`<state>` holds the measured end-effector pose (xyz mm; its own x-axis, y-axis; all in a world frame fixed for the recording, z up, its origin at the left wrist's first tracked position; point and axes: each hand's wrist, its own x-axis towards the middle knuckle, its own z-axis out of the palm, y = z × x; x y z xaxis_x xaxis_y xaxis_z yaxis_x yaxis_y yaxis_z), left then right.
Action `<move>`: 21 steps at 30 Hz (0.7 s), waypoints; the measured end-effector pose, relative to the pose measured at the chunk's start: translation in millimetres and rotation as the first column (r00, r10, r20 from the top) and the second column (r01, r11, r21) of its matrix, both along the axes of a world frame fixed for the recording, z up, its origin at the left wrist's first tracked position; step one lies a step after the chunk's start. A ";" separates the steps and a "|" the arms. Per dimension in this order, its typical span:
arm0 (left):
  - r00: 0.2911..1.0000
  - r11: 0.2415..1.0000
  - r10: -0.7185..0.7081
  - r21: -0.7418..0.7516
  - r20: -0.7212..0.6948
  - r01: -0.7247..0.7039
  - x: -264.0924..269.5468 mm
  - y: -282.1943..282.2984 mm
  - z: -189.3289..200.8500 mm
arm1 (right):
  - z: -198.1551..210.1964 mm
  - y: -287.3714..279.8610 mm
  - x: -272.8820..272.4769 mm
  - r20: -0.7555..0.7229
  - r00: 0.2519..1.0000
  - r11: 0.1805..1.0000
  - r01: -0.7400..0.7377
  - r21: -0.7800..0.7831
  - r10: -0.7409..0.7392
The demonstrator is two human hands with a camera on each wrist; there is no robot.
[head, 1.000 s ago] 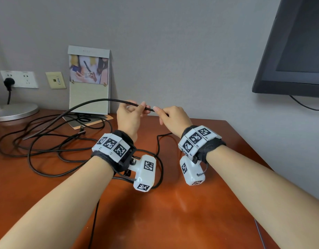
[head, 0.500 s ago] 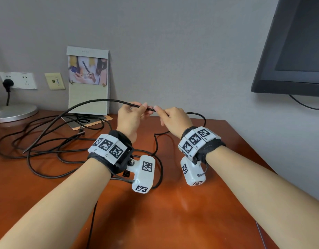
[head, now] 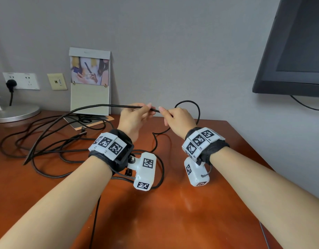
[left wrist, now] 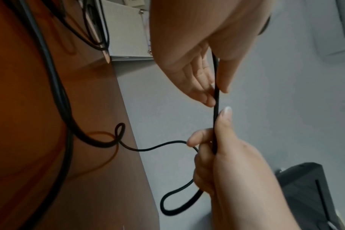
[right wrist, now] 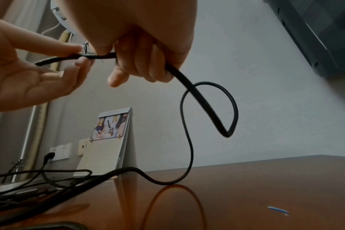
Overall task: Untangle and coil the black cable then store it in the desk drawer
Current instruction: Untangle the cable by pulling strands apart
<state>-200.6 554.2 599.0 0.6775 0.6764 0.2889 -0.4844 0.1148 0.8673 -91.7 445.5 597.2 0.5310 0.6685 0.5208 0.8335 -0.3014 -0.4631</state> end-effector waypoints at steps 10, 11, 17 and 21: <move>0.999 0.992 0.040 -0.122 -0.021 -0.042 -8.4 19.5 3.6 | -4.9 -2.9 9.0 0.116 0.993 0.999 0.024 -0.029 -0.021; 0.999 0.991 0.045 -0.123 -0.018 -0.047 -7.7 19.5 3.1 | -4.5 -3.1 8.2 0.115 0.993 0.999 0.021 -0.027 -0.017; 0.998 0.998 -0.048 -0.032 -0.045 0.047 -3.8 6.3 3.8 | 4.9 2.9 -6.1 0.061 0.998 1.000 0.007 -0.008 -0.006; 0.999 1.000 0.006 -0.019 -0.054 -0.007 -5.0 8.7 9.0 | 8.1 2.9 -5.6 0.051 0.999 1.000 -0.010 -0.008 0.010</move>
